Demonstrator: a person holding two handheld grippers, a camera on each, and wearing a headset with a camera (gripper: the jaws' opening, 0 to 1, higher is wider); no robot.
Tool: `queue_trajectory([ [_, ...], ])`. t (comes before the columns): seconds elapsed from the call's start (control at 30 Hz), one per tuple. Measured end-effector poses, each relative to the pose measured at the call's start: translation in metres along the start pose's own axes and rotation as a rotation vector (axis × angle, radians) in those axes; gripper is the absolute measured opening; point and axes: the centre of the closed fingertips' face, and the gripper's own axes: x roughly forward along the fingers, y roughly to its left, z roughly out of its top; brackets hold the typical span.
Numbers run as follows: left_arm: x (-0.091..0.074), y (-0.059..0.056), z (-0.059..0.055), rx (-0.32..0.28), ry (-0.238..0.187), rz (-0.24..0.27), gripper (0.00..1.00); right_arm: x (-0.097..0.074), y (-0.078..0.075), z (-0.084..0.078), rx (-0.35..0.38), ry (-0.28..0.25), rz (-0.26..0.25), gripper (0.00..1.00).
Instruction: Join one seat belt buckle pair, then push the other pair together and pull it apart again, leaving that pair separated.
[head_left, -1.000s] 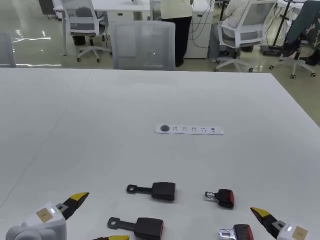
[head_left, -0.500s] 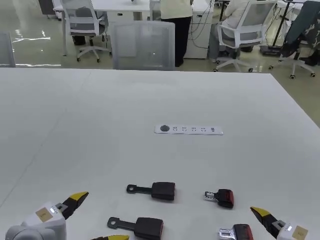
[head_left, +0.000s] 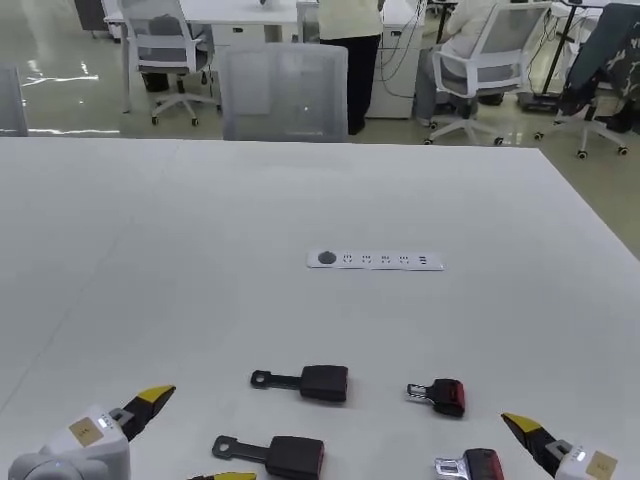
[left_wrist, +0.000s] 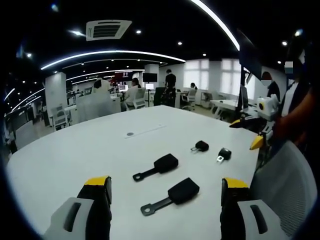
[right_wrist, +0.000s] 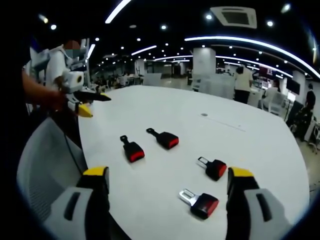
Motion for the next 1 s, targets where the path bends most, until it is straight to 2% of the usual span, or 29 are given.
queue_trajectory([
  [0.33, 0.005, -0.001, -0.001, 0.009, 0.006, -0.013, 0.93, -0.002, -0.005, 0.0, 0.0, -0.002, -0.001, 0.99],
  [0.53, 0.01, -0.006, 0.0, 0.007, 0.008, -0.022, 0.93, -0.003, -0.008, -0.005, 0.015, 0.004, -0.005, 0.99],
  [0.8, 0.018, -0.011, -0.004, 0.004, 0.021, -0.035, 0.93, -0.001, -0.012, -0.013, 0.021, 0.022, -0.002, 0.99],
  [1.0, 0.023, -0.009, -0.01, 0.0, 0.032, -0.045, 0.93, 0.003, -0.016, -0.016, 0.027, 0.035, -0.001, 1.0],
])
